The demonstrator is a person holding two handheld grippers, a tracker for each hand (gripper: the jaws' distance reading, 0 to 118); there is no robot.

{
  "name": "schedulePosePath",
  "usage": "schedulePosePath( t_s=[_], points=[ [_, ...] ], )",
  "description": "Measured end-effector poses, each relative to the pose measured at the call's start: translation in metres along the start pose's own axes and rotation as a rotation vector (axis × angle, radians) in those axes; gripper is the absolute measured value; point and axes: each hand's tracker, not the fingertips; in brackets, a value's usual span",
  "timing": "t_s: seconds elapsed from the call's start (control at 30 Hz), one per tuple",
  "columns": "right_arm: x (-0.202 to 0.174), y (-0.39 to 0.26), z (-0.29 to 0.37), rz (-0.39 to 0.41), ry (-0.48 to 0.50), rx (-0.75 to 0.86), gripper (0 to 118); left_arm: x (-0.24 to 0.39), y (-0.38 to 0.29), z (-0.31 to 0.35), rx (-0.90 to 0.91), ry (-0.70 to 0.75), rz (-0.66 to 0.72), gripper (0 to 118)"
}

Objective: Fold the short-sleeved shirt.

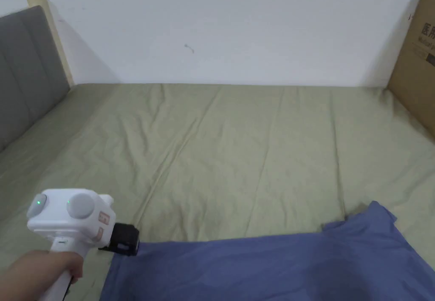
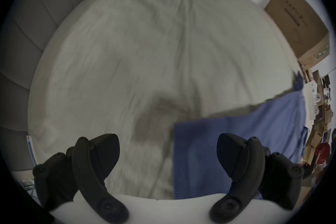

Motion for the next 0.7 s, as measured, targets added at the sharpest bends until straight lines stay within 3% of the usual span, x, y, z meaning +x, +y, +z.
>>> schedulePosePath(
  t_s=[0.1,0.2,0.27,0.3,0.37,0.4,0.53,0.57,0.6,0.63,0.67,0.7],
  points=[
    [0.008,-0.002,-0.013,-0.022,-0.022,-0.048,0,-0.001,0.0,-0.039,-0.035,-0.022,-0.05,112],
    [0.015,-0.006,-0.025,-0.036,-0.034,-0.087,0,0.017,-0.017,-0.028,0.083,0.066,-0.084,115],
    [0.02,-0.007,-0.036,-0.044,-0.032,-0.108,0,0.024,-0.029,-0.015,0.155,0.062,-0.124,97],
    [0.023,-0.005,-0.044,-0.044,-0.031,-0.125,0,0.029,-0.039,-0.003,0.194,0.057,-0.151,79],
    [0.031,0.005,-0.063,-0.034,-0.025,-0.147,0,0.038,-0.05,0.01,0.234,0.018,-0.182,11],
    [0.033,0.017,-0.077,-0.019,-0.018,-0.157,0,0.044,-0.053,0.011,0.225,0.03,-0.212,3],
    [0.042,0.074,-0.145,0.069,-0.037,-0.139,1,0.055,-0.062,0.032,0.223,-0.106,-0.181,3],
    [0.043,0.09,-0.167,0.069,-0.062,-0.137,16,0.056,-0.063,0.039,0.25,-0.102,-0.159,3],
    [0.046,0.106,-0.193,0.068,-0.066,-0.161,55,0.056,-0.062,0.048,0.27,-0.113,-0.138,3],
    [0.048,0.118,-0.218,0.066,-0.078,-0.226,106,0.054,-0.061,0.054,0.275,-0.137,-0.117,3],
    [0.054,0.128,-0.251,0.035,-0.106,-0.352,114,0.053,-0.061,0.06,0.284,-0.163,-0.098,3],
    [0.061,0.132,-0.278,0.011,-0.13,-0.418,114,0.052,-0.062,0.065,0.294,-0.178,-0.087,3]
  ],
)
